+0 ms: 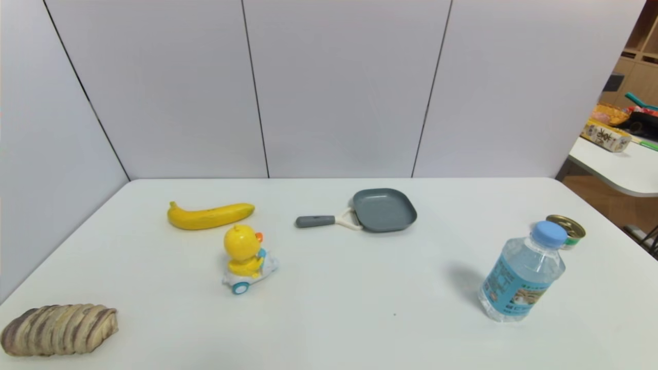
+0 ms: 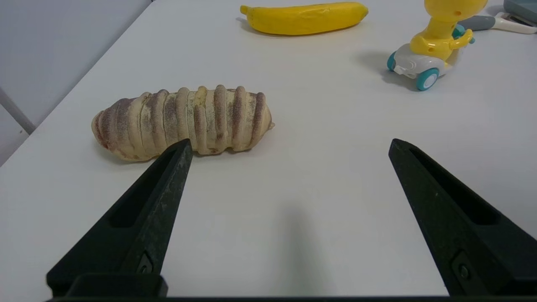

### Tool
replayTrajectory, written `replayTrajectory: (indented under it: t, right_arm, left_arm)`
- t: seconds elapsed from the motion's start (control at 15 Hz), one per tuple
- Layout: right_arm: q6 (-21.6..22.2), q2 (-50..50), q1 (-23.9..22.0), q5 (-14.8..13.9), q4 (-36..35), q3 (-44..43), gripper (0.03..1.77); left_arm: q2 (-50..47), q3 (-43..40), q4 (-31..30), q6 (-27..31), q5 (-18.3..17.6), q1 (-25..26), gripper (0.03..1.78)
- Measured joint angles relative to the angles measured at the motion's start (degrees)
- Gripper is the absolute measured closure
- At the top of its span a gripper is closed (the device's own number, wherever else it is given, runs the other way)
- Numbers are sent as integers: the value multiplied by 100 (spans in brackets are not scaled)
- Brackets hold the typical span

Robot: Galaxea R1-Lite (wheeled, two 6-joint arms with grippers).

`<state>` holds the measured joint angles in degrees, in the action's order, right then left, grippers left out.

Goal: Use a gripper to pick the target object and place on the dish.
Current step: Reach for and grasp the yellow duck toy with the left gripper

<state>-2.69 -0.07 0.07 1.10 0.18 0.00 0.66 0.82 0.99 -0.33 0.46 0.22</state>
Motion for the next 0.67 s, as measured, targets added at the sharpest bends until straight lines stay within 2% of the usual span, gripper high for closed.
replayTrajectory:
  t: [0.27, 0.4, 0.67]
  right_arm:
    - [-2, 0, 0, 0, 0, 0, 9]
    - [-2, 0, 0, 2, 0, 0, 9]
    - [0, 0, 0, 2, 0, 0, 9]
  left_arm:
    - [614, 891, 595, 339, -57, 2, 12]
    - [1111, 1348, 829, 571, -252, 2, 12]
    - [2406, 2007, 724, 1126, -677, -63, 12]
